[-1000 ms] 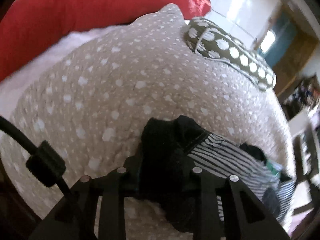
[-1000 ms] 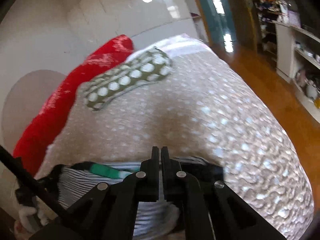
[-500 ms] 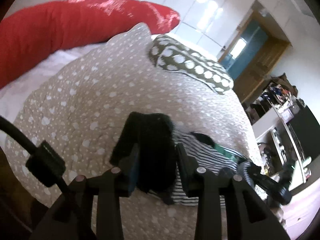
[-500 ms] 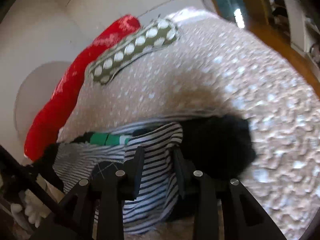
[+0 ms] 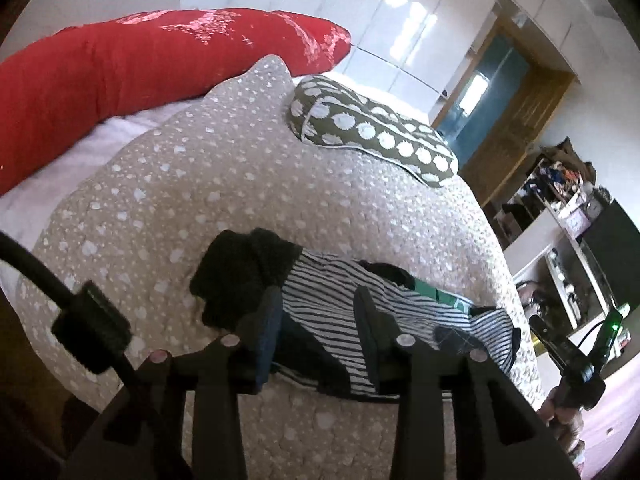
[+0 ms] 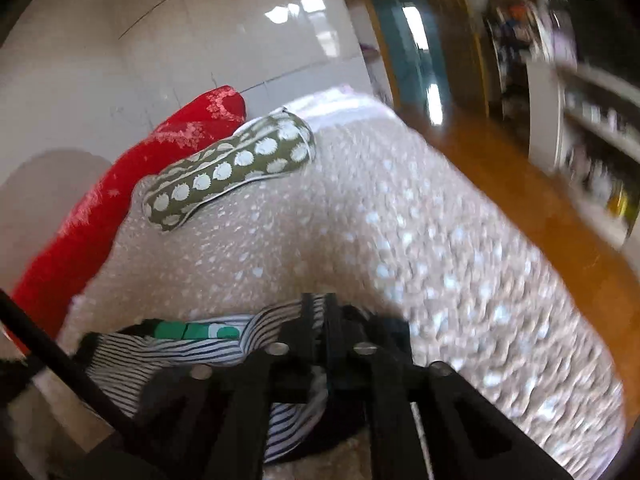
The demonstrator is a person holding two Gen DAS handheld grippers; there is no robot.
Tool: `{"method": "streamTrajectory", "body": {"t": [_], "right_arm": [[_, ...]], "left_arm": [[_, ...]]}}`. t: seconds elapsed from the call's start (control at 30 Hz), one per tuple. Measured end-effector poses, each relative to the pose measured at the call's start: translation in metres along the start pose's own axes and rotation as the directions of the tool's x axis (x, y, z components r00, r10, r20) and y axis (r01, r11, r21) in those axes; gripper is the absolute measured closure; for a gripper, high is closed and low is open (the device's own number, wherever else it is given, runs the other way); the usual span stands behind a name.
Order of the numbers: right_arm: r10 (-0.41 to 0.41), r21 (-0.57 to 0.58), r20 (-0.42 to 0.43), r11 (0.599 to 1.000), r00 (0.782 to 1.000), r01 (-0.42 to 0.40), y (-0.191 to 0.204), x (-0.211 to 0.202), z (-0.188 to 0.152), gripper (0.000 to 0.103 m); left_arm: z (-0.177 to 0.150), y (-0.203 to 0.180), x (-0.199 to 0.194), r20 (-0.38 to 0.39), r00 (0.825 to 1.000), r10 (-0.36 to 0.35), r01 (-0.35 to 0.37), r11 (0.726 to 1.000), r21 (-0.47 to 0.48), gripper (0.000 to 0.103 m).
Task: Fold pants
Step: 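Hold the waistband with both grippers and smooth the pants flat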
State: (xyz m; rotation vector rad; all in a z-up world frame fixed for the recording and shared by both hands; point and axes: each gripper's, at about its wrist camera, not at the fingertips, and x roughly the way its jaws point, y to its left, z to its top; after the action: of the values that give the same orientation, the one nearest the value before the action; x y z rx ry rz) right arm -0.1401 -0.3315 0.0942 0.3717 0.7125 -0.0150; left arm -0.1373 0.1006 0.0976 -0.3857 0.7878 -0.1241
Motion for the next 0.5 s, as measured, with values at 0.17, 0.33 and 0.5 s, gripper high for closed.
{"method": "streamTrajectory", "body": {"t": [0.17,0.33,0.5], "right_arm": [[0.025,0.219,-0.005,0.975,1.0,-0.024,-0.065,-0.007,-0.01,0.041],[0.186,0.333,-0.089,0.931,0.978,-0.147,-0.082,0.027,-0.02,0.033],[0.246,0.304,-0.079,0.929,0.966,-0.212,-0.052,0.054,-0.02,0.027]], "left_arm": [[-0.001,-0.005,0.005,-0.013,1.0,-0.011,0.011,1.0,0.003,0.064],[-0.007,-0.018,0.01,-0.042,0.999,-0.028,0.03,0.999,0.029,0.064],[-0.01,-0.027,0.009,-0.048,0.999,-0.021,0.023,0.999,0.049,0.063]]}}
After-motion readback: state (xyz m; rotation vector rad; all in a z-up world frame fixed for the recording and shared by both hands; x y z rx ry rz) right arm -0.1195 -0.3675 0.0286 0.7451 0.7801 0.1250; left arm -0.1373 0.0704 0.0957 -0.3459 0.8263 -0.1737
